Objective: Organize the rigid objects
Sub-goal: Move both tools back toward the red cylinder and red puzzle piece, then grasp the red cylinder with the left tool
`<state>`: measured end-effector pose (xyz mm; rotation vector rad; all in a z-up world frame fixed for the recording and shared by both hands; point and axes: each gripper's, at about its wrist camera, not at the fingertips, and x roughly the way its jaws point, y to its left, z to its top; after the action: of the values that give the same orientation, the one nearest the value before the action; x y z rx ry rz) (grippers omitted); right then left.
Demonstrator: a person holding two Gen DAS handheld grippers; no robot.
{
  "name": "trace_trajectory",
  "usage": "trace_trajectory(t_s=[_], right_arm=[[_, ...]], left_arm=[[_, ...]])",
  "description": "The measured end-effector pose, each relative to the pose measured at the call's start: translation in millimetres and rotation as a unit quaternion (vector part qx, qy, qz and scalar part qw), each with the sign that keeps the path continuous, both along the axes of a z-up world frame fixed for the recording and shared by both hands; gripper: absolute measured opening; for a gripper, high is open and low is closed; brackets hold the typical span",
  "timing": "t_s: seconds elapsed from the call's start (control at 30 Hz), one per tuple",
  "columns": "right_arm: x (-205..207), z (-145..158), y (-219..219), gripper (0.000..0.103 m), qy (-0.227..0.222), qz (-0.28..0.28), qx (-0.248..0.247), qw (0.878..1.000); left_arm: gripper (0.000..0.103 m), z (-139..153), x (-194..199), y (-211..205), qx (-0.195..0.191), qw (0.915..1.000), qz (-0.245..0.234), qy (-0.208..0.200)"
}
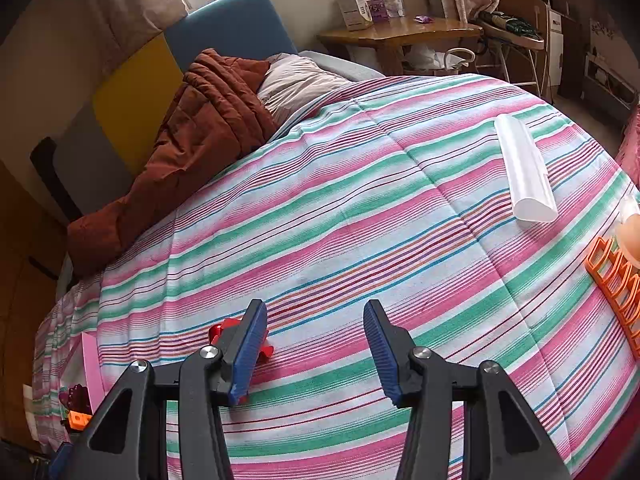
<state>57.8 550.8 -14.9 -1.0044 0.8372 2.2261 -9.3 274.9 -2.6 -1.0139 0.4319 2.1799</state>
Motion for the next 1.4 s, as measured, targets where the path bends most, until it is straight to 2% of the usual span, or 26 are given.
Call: trace_trajectory(t_s=[0.2, 0.37, 0.6, 0.93, 0.97, 1.07, 1.3, 1.33, 1.4], right_arm=[[3.1, -1.3, 6.7, 0.051, 0.005, -0.01, -0.015, 1.0], [0.8, -2.3, 4.3, 0.051, 0.008, -0.001, -0.023, 1.0], [0.8, -4.1, 4.9, 0.051, 0.008, 0.002, -0.033, 0.999], [3.0, -5.0, 8.2, 0.051, 0.012, -0.002, -0.047, 0.999], [2.6, -5.1, 7.9, 0.051, 0.012, 0.0, -0.047, 0.999], [1.0, -5.1, 6.9, 0.051, 0.012, 0.002, -0.048, 0.999], [-0.4, -7.6, 7.1, 0.051, 0.012, 0.0, -0.052, 0.999], [-0.5, -8.5, 7.5, 0.051, 0.012, 0.0, -0.054, 0.998], [-0.8, -9.6, 7.5, 0.051, 0.01, -0.001, -0.055, 0.998]], left_arm=[[0.049, -18.5, -2.8, 34.4, -0.025, 0.9995, -0.017, -0.004], [0.049, -34.9, -11.3, 53.6, -0.026, 0.9985, -0.021, -0.043], [0.049, -43.9, -11.8, 76.5, -0.038, 0.9982, -0.032, -0.034], [0.049, -55.0, -32.7, 105.2, -0.016, 0.9959, -0.034, -0.082], [0.052, -56.3, -35.6, 109.0, -0.014, 0.9956, -0.034, -0.086], [0.053, -60.8, -44.4, 122.1, -0.01, 0.9942, -0.03, -0.102], [0.055, -71.2, -51.6, 155.5, -0.013, 0.9938, -0.04, -0.103], [0.054, -76.3, -55.0, 159.8, -0.019, 0.9936, -0.037, -0.105], [0.043, -84.2, -58.5, 161.9, -0.024, 0.994, -0.038, -0.1]])
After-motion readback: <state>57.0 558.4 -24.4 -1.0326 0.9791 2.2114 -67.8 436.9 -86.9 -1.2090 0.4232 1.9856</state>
